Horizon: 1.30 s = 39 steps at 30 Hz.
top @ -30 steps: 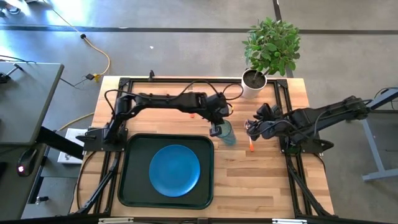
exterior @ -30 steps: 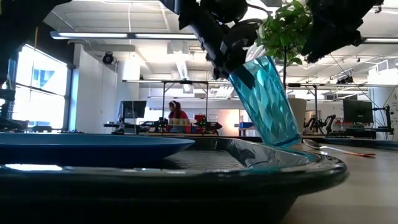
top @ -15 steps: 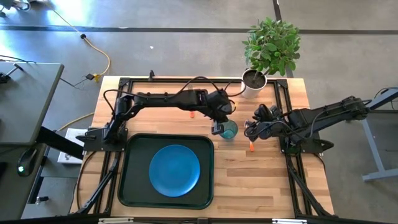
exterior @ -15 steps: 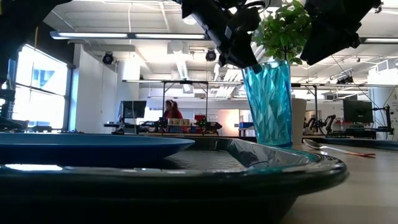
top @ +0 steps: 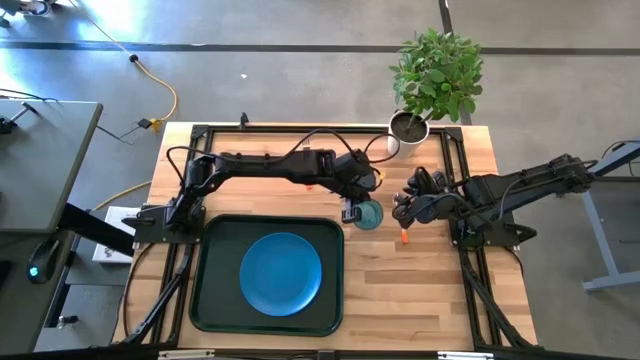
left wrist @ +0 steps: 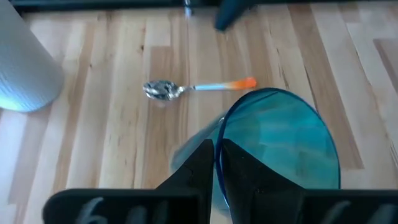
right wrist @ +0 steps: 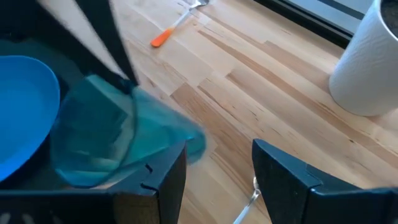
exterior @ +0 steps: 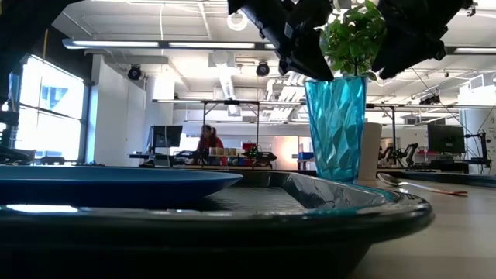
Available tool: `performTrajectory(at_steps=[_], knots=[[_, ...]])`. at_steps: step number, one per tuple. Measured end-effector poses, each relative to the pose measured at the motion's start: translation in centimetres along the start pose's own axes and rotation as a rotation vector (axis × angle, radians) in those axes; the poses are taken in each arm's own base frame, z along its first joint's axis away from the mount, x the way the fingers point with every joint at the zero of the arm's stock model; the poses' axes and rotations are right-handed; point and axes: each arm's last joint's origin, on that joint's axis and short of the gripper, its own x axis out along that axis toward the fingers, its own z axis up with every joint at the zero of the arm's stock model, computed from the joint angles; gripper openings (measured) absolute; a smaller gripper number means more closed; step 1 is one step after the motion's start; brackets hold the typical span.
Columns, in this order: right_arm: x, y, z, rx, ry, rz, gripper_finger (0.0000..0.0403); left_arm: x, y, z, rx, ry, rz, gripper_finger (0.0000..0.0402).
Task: Pick and place plate/cup/fork/spoon on tray
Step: Put the blue cup on the black tray to the top right of the blue plate
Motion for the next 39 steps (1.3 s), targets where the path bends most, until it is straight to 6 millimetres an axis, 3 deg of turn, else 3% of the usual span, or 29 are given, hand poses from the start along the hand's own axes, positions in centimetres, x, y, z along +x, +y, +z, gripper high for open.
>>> performTrajectory(at_steps=[6,14,17,20,23,26,29,39], knots=[[0.0,0.0,0.0,-0.007,-0.004,-0.001,0.0174,-0.1,0.3,0.3,-0.014,-0.029,0.010,0.0034],[0.3,-0.6,0.7,-0.045,-0.085,-0.095,0.0174,-0.4,2.7,0.1,-0.070,-0.043,0.061,0.0123],[0.6,-1.0,1.0,-0.034,-0.083,-0.120,0.0174,-2.5,4.4,0.1,-0.097,-0.028,0.130,0.0151],[1.1,-0.8,1.0,-0.030,-0.052,-0.113,0.0174,-6.5,5.8,0.5,-0.116,-0.045,0.209,0.0162],[2.0,0.3,0.3,-0.067,-0.017,-0.085,0.0174,-10.4,6.0,0.3,-0.105,-0.077,0.271,0.0162],[3.6,2.1,-1.5,-0.164,-0.011,-0.044,0.0174,-13.4,5.3,-1.0,-0.104,-0.126,0.313,0.0155],[4.4,4.2,-3.5,-0.252,-0.024,-0.011,0.0174,-14.9,4.6,-3.3,-0.110,-0.172,0.325,0.0147],[2.3,11.1,-9.0,-0.572,-0.142,0.062,0.0174,-14.0,1.2,-12.2,-0.088,-0.232,0.304,0.0131]])
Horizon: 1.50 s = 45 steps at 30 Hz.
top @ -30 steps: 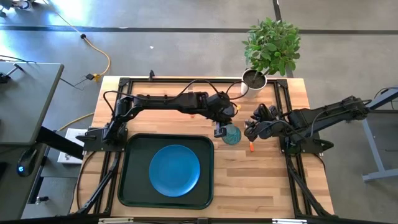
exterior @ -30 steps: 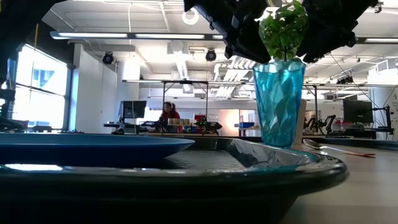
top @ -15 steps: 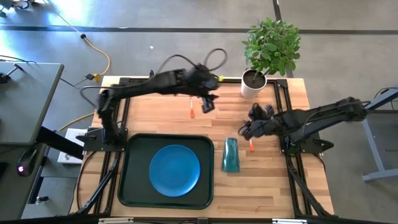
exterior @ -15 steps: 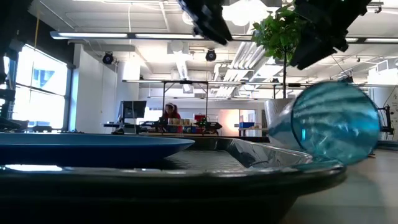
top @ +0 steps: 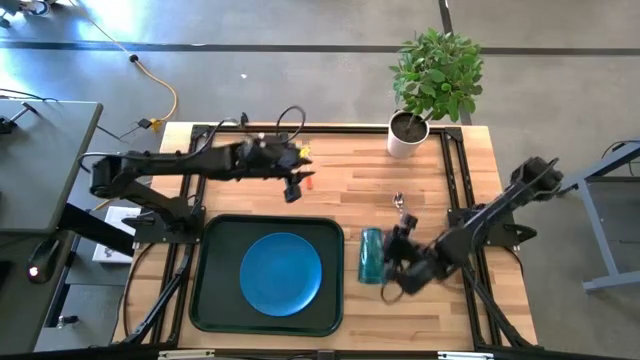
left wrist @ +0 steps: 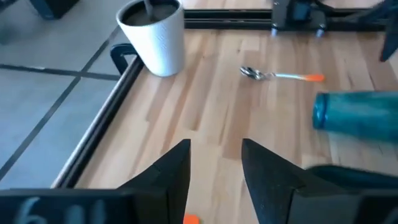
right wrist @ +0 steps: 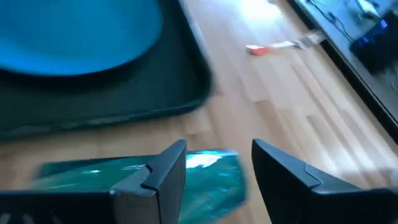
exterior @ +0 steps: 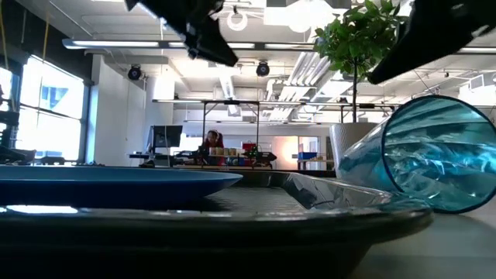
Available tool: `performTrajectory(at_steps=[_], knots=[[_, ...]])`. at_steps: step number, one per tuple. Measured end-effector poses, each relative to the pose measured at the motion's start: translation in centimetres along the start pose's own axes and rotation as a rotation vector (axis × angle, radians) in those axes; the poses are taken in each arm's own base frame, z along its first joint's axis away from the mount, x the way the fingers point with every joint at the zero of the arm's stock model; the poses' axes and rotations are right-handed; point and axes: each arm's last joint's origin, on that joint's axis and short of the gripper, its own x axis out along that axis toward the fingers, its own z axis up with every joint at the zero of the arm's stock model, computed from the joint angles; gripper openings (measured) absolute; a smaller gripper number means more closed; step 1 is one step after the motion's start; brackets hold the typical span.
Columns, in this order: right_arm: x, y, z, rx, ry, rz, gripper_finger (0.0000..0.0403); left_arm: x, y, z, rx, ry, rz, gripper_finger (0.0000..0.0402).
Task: Pick and place plate/cup/fork/spoon on tray
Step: Put the blue cup on the black tray to the top right of the blue plate
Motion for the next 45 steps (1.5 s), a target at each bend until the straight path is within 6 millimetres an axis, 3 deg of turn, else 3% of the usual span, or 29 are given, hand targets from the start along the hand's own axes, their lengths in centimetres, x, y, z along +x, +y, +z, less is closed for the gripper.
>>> performTrajectory(at_steps=[4,8,11,17,21,26,30,34,38,45], knots=[[-1.6,2.7,0.7,-0.095,0.058,0.001,0.0174,-1.4,-1.2,-1.6,0.022,-0.085,0.012,0.0126],[-6.0,3.7,3.9,-0.071,0.134,-0.058,0.0174,-3.8,-2.2,-2.1,0.045,-0.177,0.040,0.0123],[-7.6,5.5,4.8,-0.103,0.115,-0.088,0.0174,-6.0,-2.7,-1.9,0.077,-0.262,0.061,0.0122],[-6.1,8.8,2.3,-0.118,0.219,-0.139,0.0174,-8.4,-4.0,-3.1,0.128,-0.436,0.008,0.0121],[-4.9,9.4,0.4,-0.138,0.348,-0.253,0.0174,-7.9,-4.7,-5.0,0.167,-0.471,0.001,0.0122],[-5.0,10.1,0.2,-0.134,0.410,-0.220,0.0174,-7.2,-4.6,-6.3,0.174,-0.433,0.044,0.0122],[-5.9,10.5,-0.5,-0.129,0.487,-0.176,0.0175,-7.2,-4.5,-6.4,0.201,-0.429,0.074,0.0122],[-6.5,10.9,-2.0,-0.146,0.425,-0.177,0.0175,-7.4,-4.4,-6.0,0.207,-0.473,0.086,0.0122],[-6.1,11.3,-3.6,-0.125,0.337,-0.170,0.0175,-7.5,-4.4,-5.8,0.200,-0.494,0.089,0.0122],[-4.4,10.3,-5.3,-0.142,0.366,-0.245,0.0175,-7.5,-4.4,-5.8,0.217,-0.484,0.123,0.0122]])
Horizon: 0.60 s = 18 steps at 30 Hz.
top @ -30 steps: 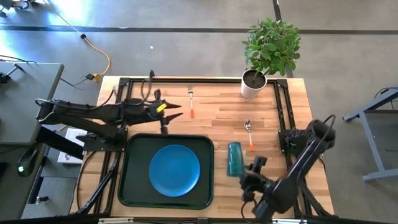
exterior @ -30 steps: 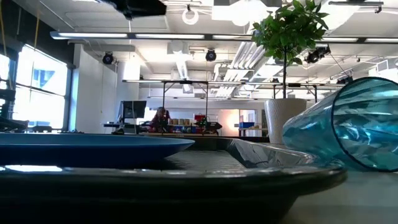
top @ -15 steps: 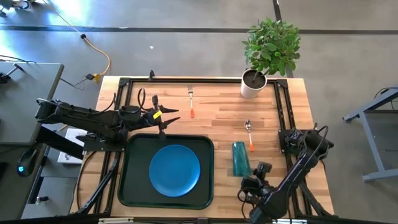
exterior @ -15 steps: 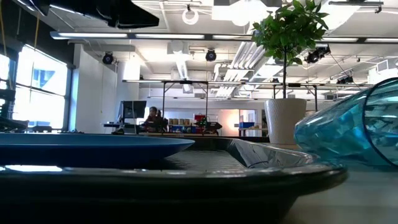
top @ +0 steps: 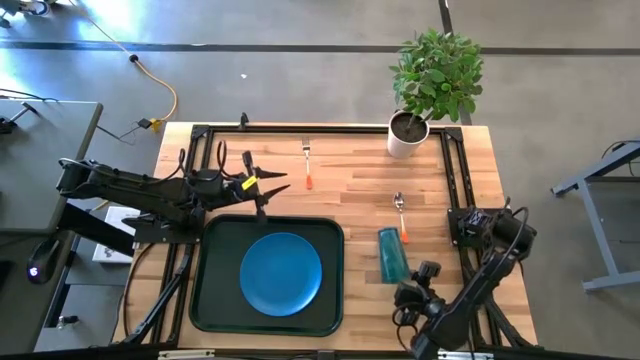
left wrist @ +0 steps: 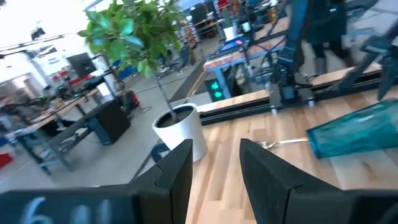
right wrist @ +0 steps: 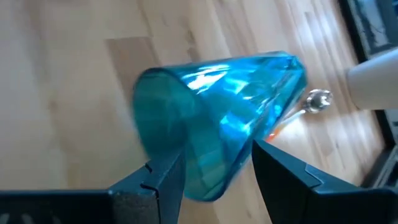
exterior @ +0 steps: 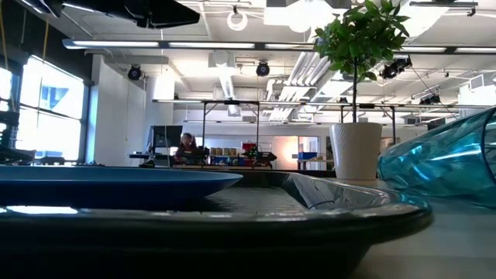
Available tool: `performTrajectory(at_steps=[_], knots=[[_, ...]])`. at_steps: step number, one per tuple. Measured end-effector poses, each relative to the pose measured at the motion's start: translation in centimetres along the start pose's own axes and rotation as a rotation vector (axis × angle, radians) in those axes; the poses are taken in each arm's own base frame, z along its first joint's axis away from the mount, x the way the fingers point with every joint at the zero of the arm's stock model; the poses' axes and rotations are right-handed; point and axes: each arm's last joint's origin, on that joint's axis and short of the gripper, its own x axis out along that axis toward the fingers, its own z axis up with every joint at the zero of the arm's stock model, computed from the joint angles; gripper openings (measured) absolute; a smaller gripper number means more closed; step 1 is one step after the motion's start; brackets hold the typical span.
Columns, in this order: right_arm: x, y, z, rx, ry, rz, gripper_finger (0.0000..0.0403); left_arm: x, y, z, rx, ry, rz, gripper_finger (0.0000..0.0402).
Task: Pick and place plate/cup/fork/spoon on tray
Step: Put the blue cup on the black tray to the top right of the blue plate
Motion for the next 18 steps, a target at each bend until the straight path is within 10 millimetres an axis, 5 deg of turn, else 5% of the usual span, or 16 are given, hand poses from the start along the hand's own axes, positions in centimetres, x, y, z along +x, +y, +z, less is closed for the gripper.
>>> performTrajectory(at_steps=[12,18], knots=[[2.5,-1.0,1.7,0.017,-0.046,-0.099,0.0168,-2.6,0.5,1.0,-0.043,0.012,0.090,0.0122],[3.8,-1.7,3.0,0.020,0.055,-0.119,0.0105,-4.3,1.6,1.2,-0.046,0.034,0.157,0.0122]])
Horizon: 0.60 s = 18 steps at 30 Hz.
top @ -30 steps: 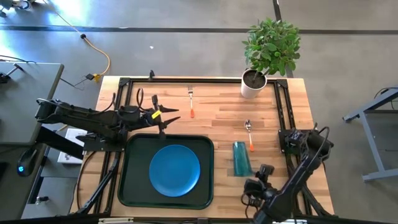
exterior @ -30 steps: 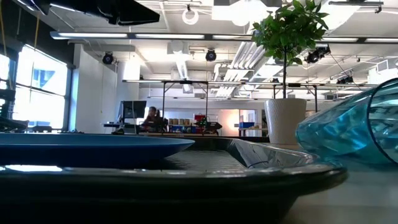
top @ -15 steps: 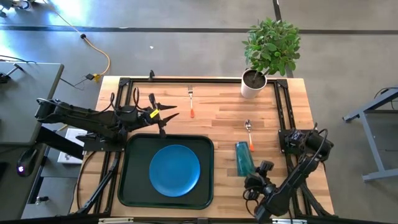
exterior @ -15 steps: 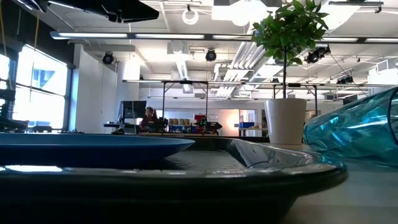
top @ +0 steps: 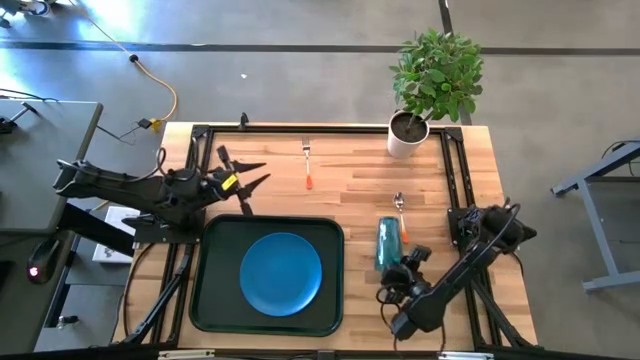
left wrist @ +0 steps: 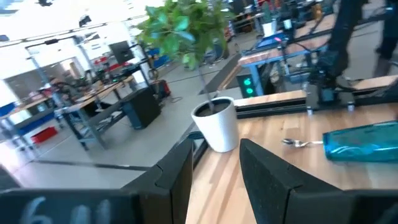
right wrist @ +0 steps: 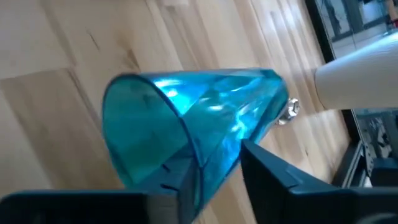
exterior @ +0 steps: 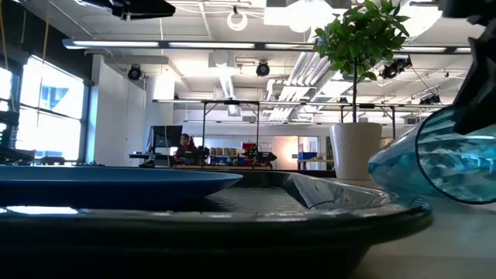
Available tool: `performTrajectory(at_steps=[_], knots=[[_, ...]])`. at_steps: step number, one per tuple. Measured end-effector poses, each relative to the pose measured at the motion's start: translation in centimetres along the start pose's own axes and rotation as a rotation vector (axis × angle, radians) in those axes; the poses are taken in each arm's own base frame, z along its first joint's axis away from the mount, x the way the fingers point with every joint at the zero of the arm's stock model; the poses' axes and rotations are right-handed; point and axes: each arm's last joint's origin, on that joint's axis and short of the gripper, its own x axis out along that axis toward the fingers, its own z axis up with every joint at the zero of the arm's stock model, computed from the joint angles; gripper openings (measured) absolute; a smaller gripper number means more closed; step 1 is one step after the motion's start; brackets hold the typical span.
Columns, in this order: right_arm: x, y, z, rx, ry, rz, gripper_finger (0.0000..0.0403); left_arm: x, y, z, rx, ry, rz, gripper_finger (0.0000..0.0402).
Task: Pick and place plate/cup/fork/spoon on tray
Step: Put the blue cup on the black tray to the top right of the blue plate
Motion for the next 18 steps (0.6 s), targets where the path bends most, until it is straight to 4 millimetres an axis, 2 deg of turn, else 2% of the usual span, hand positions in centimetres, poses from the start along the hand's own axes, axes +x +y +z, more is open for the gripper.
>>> performTrajectory(at_steps=[5,10,14,18], knots=[[0.2,-1.0,0.6,-0.042,-0.004,-0.049,0.0021,-1.3,1.1,0.0,-0.048,0.004,0.028,0.0122],[-0.4,-2.4,1.9,-0.094,-0.020,-0.084,0.0012,-1.9,1.7,-0.3,-0.100,0.036,0.044,0.0122],[-1.3,-5.9,4.0,-0.024,-0.041,-0.034,0.0003,-2.1,1.7,-0.9,-0.103,0.086,0.041,0.0122],[-2.2,-10.1,5.3,0.098,-0.043,0.034,0.0002,-2.2,1.7,-1.2,-0.103,0.119,0.062,0.0122]])
